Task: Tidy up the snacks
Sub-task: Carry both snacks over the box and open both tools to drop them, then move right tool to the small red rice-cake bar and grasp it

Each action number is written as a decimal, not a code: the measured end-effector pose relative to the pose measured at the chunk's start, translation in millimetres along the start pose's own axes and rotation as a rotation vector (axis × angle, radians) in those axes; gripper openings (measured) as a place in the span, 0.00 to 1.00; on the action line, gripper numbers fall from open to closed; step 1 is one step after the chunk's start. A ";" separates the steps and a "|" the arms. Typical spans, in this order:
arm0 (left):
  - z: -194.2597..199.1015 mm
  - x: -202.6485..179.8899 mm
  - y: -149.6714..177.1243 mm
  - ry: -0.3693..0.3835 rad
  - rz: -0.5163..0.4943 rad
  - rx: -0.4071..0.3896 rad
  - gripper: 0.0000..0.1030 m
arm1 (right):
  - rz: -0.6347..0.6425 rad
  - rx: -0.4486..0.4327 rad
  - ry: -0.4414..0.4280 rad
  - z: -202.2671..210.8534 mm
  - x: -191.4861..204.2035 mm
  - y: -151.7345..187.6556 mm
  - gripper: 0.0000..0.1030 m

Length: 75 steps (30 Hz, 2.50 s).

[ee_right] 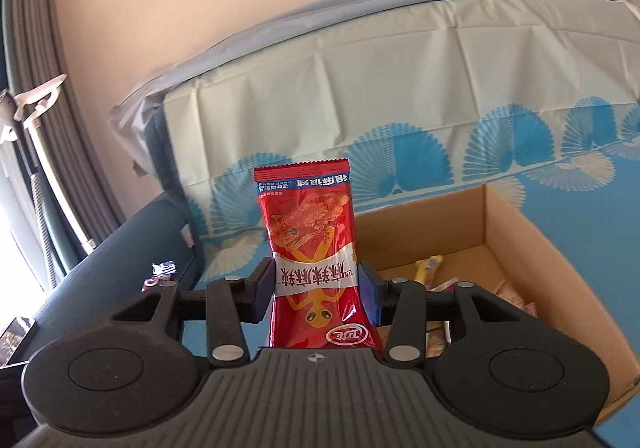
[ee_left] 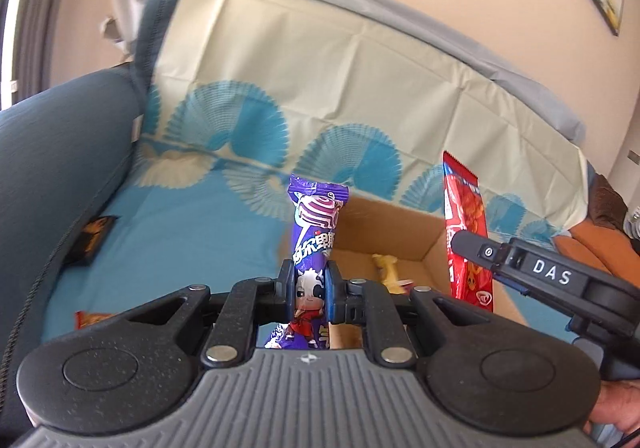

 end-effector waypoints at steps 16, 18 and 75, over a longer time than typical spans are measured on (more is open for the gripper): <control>-53.4 -111.4 -15.0 0.155 -0.079 -0.012 0.15 | -0.116 -0.035 0.195 7.4 -81.9 -2.7 0.45; -54.8 -115.5 -16.7 0.160 -0.092 -0.014 0.15 | -0.105 -0.044 0.194 8.6 -81.0 -4.6 0.46; 29.9 222.4 -1.8 -0.217 -0.021 -0.255 0.11 | 0.808 0.428 -0.473 -166.2 275.3 159.1 0.62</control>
Point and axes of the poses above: each gripper's, at about its wrist camera, not at the fingertips, and z roughly against the way its jaws point, x to its left, y to its underside, the point moved 4 cm from there along -z, roughly the way its jaws point, and after that the axes turned 8 degrees about z, right-handed, at the moved point
